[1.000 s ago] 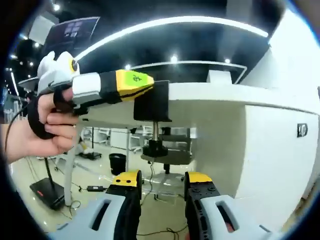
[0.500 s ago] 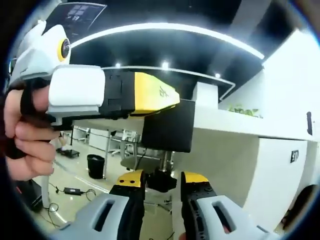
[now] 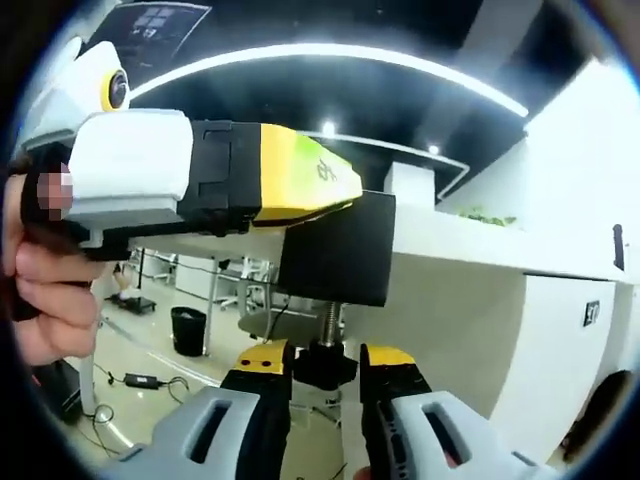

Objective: Clamp the fixed fixture on the desktop, loosen the retaining clip, secure it to the edge of the desk, and tighten the retaining clip.

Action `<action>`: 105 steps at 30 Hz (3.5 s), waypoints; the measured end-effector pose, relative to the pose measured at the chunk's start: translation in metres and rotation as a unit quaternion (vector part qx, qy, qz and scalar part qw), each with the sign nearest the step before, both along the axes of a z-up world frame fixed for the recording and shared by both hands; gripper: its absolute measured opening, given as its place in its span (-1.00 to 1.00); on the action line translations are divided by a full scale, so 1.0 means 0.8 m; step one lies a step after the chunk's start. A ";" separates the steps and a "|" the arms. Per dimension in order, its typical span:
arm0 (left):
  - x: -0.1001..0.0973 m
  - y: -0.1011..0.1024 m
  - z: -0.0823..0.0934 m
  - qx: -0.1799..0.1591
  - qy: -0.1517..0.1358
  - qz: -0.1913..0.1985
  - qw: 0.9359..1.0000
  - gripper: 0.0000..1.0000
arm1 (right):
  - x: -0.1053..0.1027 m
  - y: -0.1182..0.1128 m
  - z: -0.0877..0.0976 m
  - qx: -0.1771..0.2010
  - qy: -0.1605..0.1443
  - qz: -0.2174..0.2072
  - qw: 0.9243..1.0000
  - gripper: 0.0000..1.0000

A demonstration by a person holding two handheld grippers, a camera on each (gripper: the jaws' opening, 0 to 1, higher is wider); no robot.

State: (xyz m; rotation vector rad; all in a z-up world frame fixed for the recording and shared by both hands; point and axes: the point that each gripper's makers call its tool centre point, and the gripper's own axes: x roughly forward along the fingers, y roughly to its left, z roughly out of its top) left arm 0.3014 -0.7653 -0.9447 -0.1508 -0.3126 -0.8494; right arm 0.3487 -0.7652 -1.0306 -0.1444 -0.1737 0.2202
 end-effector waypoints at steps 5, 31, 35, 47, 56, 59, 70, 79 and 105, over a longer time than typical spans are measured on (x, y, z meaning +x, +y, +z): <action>0.001 0.000 -0.001 0.006 -0.003 0.000 1.000 -0.96 | 0.001 0.000 -0.005 0.000 0.007 0.004 1.000 -0.51; 0.005 0.000 -0.007 0.011 -0.001 -0.005 1.000 -0.96 | -0.001 0.008 -0.009 0.005 0.036 0.361 0.932 -0.44; 0.004 -0.001 -0.007 0.010 0.000 -0.007 1.000 -0.96 | -0.012 -0.022 -0.032 0.051 0.050 0.261 0.963 -0.38; 0.005 -0.006 -0.009 0.017 -0.002 -0.003 1.000 -0.96 | -0.027 -0.014 -0.002 0.087 0.001 0.061 0.994 -0.38; 0.009 0.000 -0.010 0.021 -0.003 -0.005 1.000 -0.96 | -0.004 0.012 -0.010 0.063 0.019 0.040 0.997 -0.29; 0.009 0.001 -0.010 0.021 -0.003 -0.005 1.000 -0.96 | 0.005 0.012 -0.012 0.062 0.023 0.031 0.997 -0.32; 0.008 0.004 -0.008 0.015 -0.005 -0.006 1.000 -0.96 | 0.009 0.014 -0.009 0.058 0.004 0.077 0.995 -0.50; 0.006 0.000 -0.009 0.017 -0.004 -0.008 1.000 -0.96 | -0.006 0.021 -0.013 -0.008 0.006 0.297 0.955 -0.51; 0.002 -0.004 -0.009 0.023 -0.009 -0.004 1.000 -0.96 | -0.023 -0.028 -0.026 0.067 0.042 0.083 0.993 -0.34</action>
